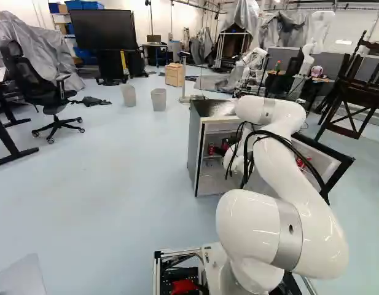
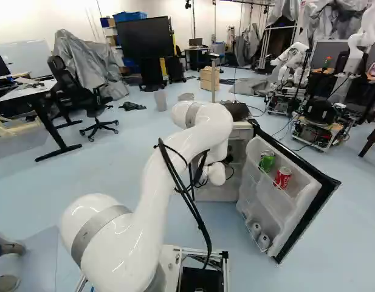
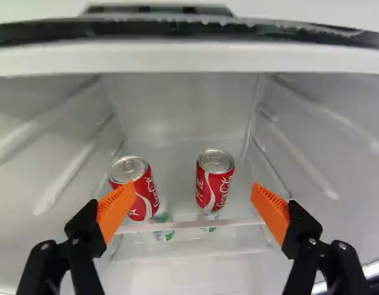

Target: Grab a drink from the fridge

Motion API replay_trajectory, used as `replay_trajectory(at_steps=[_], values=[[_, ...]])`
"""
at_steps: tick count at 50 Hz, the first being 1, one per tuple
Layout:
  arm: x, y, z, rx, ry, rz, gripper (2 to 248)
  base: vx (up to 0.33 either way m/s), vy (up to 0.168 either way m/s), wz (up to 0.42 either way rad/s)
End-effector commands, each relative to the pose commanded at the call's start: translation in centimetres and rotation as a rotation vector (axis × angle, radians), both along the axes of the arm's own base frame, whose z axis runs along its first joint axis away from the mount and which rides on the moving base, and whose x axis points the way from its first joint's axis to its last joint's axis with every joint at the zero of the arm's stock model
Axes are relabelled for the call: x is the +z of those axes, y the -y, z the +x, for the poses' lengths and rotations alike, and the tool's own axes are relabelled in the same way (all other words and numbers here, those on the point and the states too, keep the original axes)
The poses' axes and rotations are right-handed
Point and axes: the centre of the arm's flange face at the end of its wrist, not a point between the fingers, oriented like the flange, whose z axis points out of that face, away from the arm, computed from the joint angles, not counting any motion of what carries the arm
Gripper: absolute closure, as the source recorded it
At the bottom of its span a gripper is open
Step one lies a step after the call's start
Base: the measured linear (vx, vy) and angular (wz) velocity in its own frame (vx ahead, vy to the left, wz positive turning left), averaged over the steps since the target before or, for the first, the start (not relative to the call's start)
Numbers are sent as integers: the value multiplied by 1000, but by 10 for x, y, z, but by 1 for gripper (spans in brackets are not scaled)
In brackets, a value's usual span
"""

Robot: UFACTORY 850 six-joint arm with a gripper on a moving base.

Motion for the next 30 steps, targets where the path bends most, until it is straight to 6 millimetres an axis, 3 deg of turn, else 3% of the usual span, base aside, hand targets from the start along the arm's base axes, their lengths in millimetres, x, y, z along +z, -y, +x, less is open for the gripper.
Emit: replay_trajectory(at_steps=[30], values=[[-20, 21, 31, -9, 28, -29, 3, 0, 0, 0]])
